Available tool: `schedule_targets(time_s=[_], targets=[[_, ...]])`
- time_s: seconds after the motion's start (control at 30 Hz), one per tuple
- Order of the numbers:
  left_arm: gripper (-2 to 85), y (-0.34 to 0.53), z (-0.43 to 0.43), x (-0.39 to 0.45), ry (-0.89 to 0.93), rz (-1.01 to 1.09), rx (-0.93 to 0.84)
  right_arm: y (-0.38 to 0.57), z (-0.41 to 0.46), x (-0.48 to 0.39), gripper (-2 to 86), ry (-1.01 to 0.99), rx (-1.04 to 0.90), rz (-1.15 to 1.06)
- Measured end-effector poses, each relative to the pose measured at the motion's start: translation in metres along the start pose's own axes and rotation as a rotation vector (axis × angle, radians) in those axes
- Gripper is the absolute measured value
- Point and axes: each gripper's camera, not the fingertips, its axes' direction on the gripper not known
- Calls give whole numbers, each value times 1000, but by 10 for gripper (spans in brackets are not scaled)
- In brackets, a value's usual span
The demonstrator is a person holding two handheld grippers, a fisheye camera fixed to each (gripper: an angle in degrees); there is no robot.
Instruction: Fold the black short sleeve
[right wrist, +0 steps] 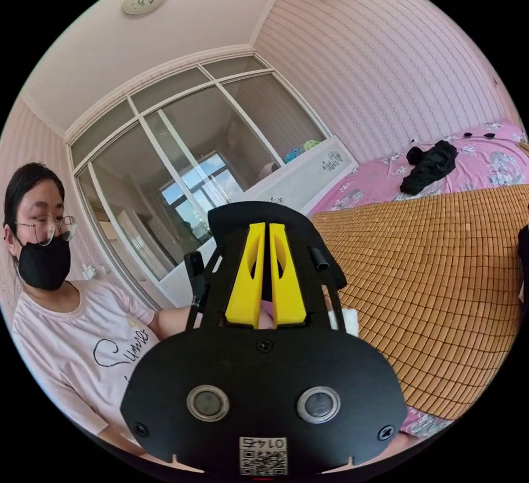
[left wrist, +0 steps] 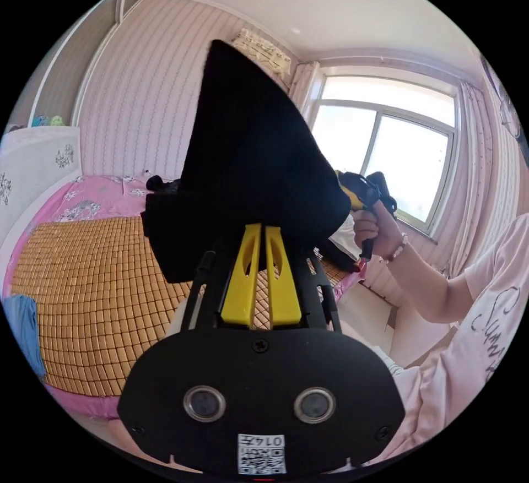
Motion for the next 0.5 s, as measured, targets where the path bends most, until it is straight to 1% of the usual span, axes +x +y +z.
schedule_targets(time_s=[0.07, 0.1, 0.13, 0.17, 0.2, 0.27, 0.3, 0.33, 0.37, 0.4, 0.47, 0.5], targets=[[36, 15, -6, -26, -49, -45, -65, 36, 17, 38, 7, 144, -46, 124], [55, 29, -7, -45, -78, -113, -122, 46, 22, 49, 7, 203, -77, 162], [65, 37, -7, -55, -86, -152, -153, 67, 29, 72, 8, 311, -156, 253], [71, 53, -5, -73, -80, -240, -223, 87, 34, 87, 7, 380, -216, 313], [75, 67, -2, -89, -48, -320, -297, 96, 36, 90, 9, 402, -235, 320], [76, 83, 0, -100, -25, -371, -364, 122, 53, 87, 18, 466, -318, 272], [77, 90, 3, -103, -45, -365, -394, 127, 60, 84, 22, 478, -349, 248], [84, 92, 5, -104, -59, -358, -416, 134, 78, 79, 34, 495, -420, 195], [96, 95, 13, -107, -95, -347, -476, 141, 99, 76, 47, 500, -505, 145], [99, 95, 22, -109, -114, -324, -536, 144, 110, 75, 55, 504, -548, 126], [102, 93, 37, -110, -115, -292, -599, 159, 152, 72, 75, 511, -699, 41], [104, 91, 48, -108, -122, -252, -621, 163, 162, 71, 81, 520, -727, 10]])
